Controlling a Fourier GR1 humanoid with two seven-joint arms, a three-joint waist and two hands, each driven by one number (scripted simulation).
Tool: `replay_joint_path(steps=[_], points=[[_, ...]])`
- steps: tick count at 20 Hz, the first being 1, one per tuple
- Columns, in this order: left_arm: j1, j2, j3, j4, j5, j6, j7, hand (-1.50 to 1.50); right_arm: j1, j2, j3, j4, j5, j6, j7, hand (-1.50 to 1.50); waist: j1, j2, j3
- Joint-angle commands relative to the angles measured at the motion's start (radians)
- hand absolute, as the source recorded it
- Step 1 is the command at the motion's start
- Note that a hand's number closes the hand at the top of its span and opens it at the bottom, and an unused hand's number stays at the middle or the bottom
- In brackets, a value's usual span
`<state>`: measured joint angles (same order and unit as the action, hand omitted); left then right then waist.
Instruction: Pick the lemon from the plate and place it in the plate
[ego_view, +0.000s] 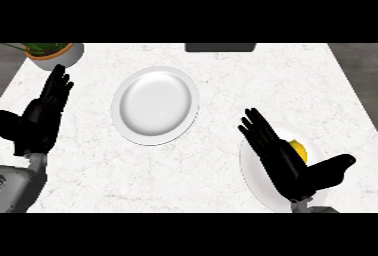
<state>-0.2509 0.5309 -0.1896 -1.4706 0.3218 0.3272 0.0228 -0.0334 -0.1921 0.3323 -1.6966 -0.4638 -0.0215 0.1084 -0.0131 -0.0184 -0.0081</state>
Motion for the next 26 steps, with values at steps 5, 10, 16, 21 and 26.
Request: replay_joint_path(steps=[5, 10, 16, 21, 26], points=[[0.156, -0.095, -0.066, 0.102, 0.054, -0.021, 0.079, 0.0, -0.131, -0.319, -0.399, -0.012, 0.118, -0.06, -0.079, 1.5, -0.021, 0.024, 0.004], [0.21, -0.181, -0.125, 0.077, 0.093, -0.038, 0.097, 0.0, -0.054, -0.461, -0.548, 0.177, 0.382, -0.286, -0.138, -1.5, -0.023, 0.026, 0.009], [0.219, -0.2, -0.111, 0.089, 0.082, -0.088, 0.097, 0.0, 0.002, -0.362, -0.636, 0.301, 0.33, -0.234, -0.446, -1.5, 0.012, 0.019, 0.009], [0.264, -0.211, -0.126, 0.031, 0.046, -0.077, 0.135, 0.0, 0.086, -0.451, -0.627, 0.259, 0.381, -0.12, -0.382, -1.5, 0.012, 0.017, 0.008], [0.228, -0.195, -0.117, 0.042, 0.048, -0.075, 0.144, 0.0, 0.119, -0.664, -0.502, 0.146, 0.485, 0.019, -0.103, -1.5, 0.017, 0.017, 0.005]])
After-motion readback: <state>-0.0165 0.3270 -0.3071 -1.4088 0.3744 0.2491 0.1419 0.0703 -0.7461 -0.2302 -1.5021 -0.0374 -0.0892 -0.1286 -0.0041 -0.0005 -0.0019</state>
